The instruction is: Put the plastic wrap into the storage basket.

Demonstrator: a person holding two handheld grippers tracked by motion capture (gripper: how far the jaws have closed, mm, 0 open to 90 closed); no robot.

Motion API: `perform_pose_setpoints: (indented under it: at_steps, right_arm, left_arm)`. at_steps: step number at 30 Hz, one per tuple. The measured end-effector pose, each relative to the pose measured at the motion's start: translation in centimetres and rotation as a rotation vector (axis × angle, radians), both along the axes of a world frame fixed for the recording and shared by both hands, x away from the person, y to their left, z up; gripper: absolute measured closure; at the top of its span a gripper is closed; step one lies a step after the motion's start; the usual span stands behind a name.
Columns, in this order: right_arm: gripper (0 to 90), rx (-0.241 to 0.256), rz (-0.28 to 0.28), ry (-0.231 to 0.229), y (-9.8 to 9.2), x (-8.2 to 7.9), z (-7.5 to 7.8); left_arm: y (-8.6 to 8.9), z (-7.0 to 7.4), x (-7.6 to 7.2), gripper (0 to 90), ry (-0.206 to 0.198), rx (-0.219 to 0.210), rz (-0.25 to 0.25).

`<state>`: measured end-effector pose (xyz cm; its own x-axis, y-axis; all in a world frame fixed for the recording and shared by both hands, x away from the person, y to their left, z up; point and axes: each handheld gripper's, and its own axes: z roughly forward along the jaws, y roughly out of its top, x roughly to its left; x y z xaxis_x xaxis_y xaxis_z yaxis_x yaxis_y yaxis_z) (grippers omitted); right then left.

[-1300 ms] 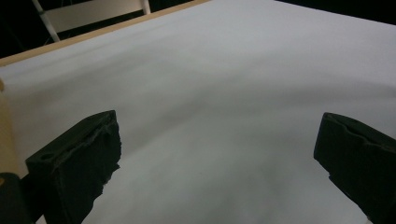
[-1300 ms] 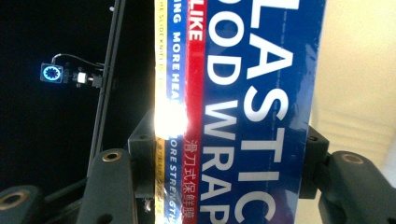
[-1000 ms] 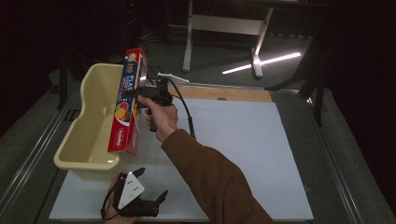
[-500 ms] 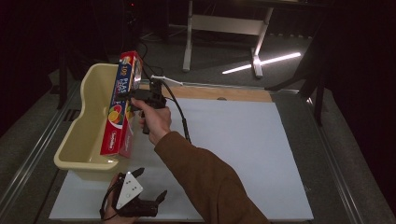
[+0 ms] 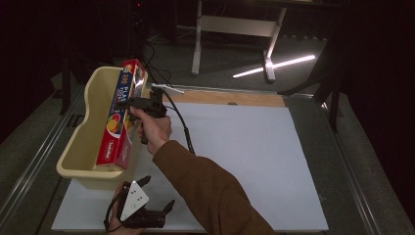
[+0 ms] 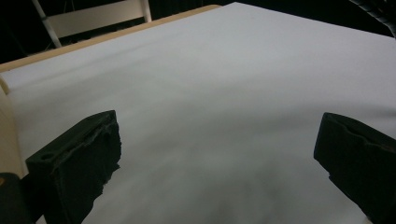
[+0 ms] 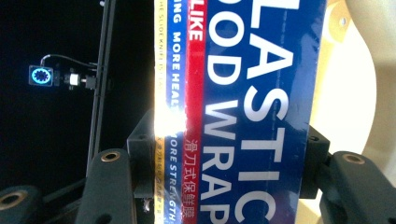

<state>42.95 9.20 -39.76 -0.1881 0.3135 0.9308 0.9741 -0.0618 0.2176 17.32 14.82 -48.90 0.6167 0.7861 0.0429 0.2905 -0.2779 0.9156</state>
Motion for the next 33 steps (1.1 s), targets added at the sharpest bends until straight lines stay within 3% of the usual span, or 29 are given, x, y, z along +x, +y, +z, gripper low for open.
perform_pose_setpoints:
  at_steps: [8,14,25,33]
  right_arm:
    - [40.9,-0.017,-0.011,-0.008,0.8,0.0,-0.2]
    - [40.5,-0.031,-0.018,0.024,1.2,-0.1,-0.6]
    - [39.5,-0.066,-0.03,0.043,1.5,0.0,-0.9]
    - [37.6,-0.118,-0.027,0.059,1.6,0.2,-0.9]
  left_arm:
    - [0.1,0.0,-0.1,1.0,0.0,-0.006,0.003]
    - [0.1,0.0,-0.1,1.0,-0.001,-0.009,0.004]
    - [0.2,0.0,-0.1,1.0,0.001,-0.011,0.003]
    - [0.2,0.0,-0.1,1.0,0.002,-0.011,0.003]
